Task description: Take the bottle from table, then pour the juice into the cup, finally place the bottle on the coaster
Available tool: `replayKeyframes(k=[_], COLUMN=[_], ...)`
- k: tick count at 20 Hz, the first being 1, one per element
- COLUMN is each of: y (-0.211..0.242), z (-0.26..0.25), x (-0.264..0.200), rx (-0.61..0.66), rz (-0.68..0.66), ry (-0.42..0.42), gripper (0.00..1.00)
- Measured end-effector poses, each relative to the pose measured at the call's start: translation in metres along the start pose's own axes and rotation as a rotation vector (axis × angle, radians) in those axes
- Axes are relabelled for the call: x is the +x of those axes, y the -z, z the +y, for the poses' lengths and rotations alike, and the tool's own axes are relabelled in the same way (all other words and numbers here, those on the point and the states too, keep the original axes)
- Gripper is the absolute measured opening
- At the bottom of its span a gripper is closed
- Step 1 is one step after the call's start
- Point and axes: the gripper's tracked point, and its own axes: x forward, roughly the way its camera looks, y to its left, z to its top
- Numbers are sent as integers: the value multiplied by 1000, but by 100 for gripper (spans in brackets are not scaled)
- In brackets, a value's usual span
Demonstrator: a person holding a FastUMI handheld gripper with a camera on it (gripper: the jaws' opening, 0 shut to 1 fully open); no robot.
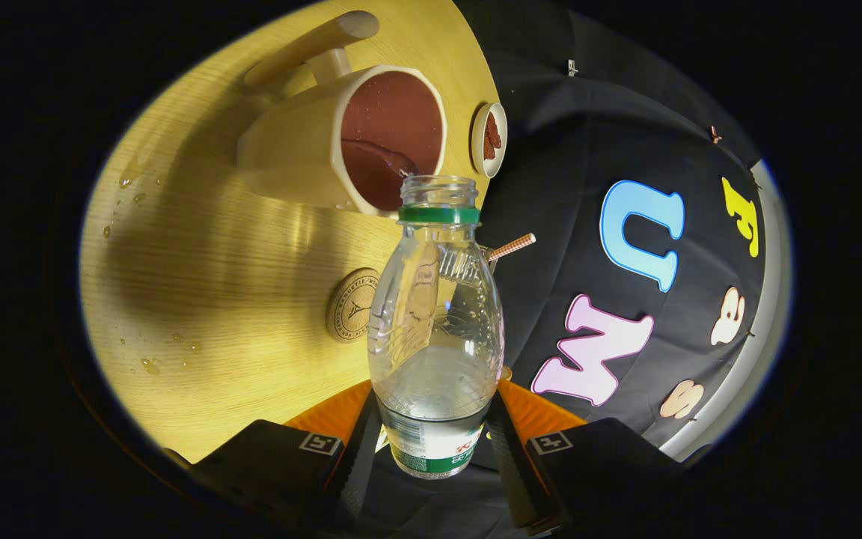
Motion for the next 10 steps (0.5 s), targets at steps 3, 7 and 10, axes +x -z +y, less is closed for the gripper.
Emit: replayKeyframes(k=[3,7,10], y=[1,1,3], z=[-3,-9,-16], x=[0,-2,1], rx=[-15,-31,-59], rz=[1,1,-3], ry=[13,30,56], gripper=[76,76,76])
